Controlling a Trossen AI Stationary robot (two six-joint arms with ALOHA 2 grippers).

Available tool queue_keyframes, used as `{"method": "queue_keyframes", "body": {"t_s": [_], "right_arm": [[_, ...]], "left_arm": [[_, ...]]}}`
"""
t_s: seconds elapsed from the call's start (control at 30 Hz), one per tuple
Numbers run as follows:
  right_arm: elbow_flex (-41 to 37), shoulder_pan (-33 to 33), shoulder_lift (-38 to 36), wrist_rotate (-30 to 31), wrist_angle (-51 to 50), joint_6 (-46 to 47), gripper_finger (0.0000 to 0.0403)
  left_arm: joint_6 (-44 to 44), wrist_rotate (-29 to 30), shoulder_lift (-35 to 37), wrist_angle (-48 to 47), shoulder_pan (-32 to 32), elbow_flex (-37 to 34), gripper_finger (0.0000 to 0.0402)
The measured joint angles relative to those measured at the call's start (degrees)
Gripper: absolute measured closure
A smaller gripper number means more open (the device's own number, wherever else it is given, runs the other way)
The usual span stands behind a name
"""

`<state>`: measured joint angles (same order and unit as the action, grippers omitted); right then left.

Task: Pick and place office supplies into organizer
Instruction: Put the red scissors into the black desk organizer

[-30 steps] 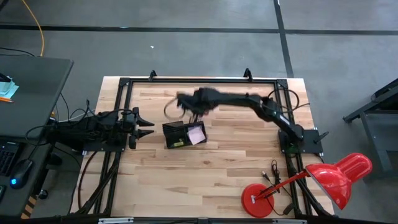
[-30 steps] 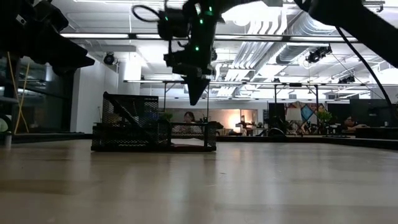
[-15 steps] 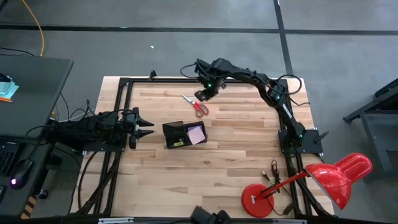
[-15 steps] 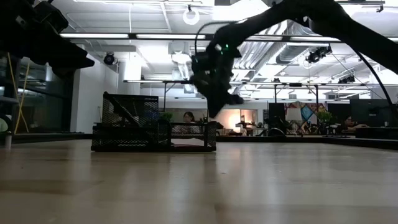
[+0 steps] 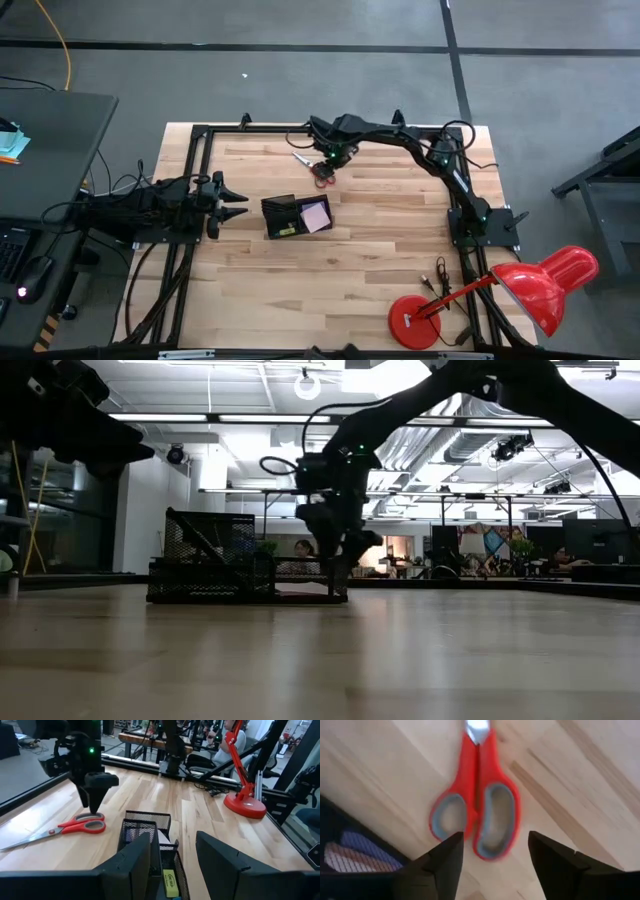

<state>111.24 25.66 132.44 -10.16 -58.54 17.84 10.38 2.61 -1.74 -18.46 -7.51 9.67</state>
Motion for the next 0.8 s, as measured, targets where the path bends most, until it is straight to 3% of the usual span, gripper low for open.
{"method": "queue_keyframes", "body": {"t_s": [0.13,0.33,0.8], "right_arm": [[0.00,-0.79,0.00,5.24,0.00,0.16,0.0186],[0.00,-0.29,0.00,7.68,-0.33,1.65,0.0207],[0.02,-0.45,2.88,3.24,-2.90,2.73,0.0225]], "left_arm": [[0.21,-0.02,0.00,-0.04,0.01,0.00,0.0256],[0.39,-0.22,0.00,-0.68,0.02,0.00,0.0256],[0.43,-0.24,-0.01,-1.04,0.02,-0.01,0.0256]]}}
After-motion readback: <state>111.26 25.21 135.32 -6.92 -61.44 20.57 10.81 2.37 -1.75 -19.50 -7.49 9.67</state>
